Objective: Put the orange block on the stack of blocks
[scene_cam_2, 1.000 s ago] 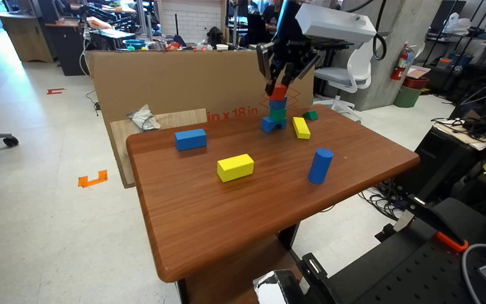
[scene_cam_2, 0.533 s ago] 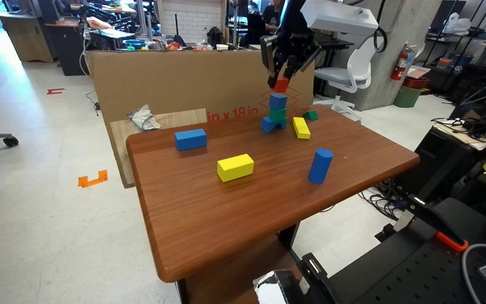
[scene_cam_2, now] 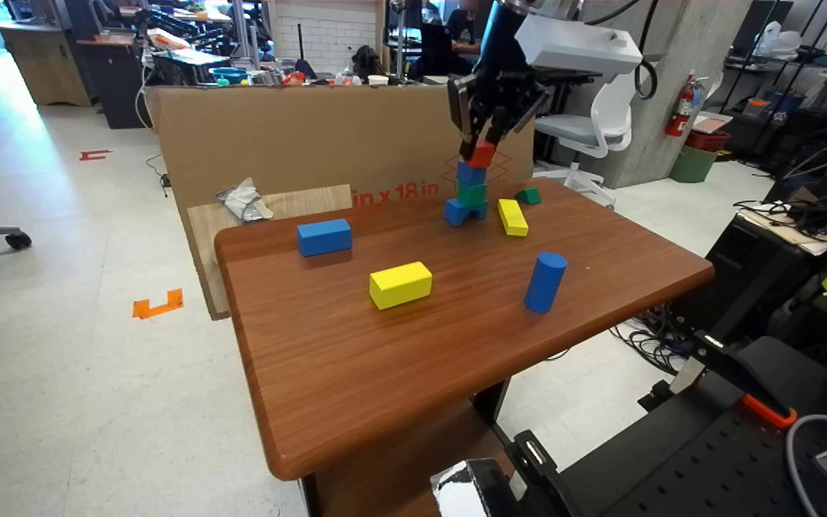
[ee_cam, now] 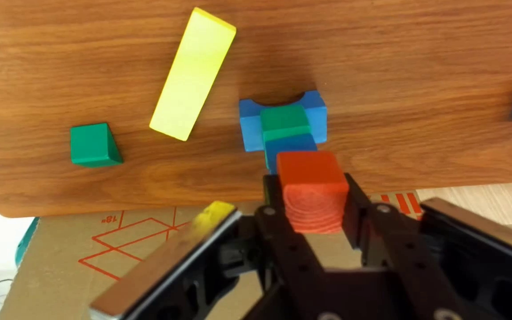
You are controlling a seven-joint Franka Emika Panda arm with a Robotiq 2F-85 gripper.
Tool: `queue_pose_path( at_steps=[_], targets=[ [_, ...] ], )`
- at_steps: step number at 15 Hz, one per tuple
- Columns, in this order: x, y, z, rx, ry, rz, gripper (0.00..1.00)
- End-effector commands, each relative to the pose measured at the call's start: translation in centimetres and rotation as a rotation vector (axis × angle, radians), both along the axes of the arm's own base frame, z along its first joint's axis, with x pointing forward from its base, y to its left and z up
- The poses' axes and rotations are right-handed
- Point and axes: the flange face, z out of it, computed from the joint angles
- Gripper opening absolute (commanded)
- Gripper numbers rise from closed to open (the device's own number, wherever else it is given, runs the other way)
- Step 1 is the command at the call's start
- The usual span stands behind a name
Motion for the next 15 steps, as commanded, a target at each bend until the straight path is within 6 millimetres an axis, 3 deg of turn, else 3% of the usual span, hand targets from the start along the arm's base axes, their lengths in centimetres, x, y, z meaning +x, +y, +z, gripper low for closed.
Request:
queue_pose_path(
  at_steps=[1,2,3,8,9,15],
  targets=[
    [0.8,-0.2,-0.8,0.008,-0.015,0.014,0.08],
    [0.9,-0.3,-0.7,0.007,-0.018,0.012,0.40],
    [0.9,-0.3,-0.5,0.009,-0.019,0.009,0.59],
    [1.3,-0.3,0.3,0.013,-0.027,0.014,0.94],
    [1.4,-0.2,0.9,0.017,-0.032,0.013,0.99],
    [2.5,-0.3,7.0,0.024,-0.059,-0.012,1.00]
  ],
)
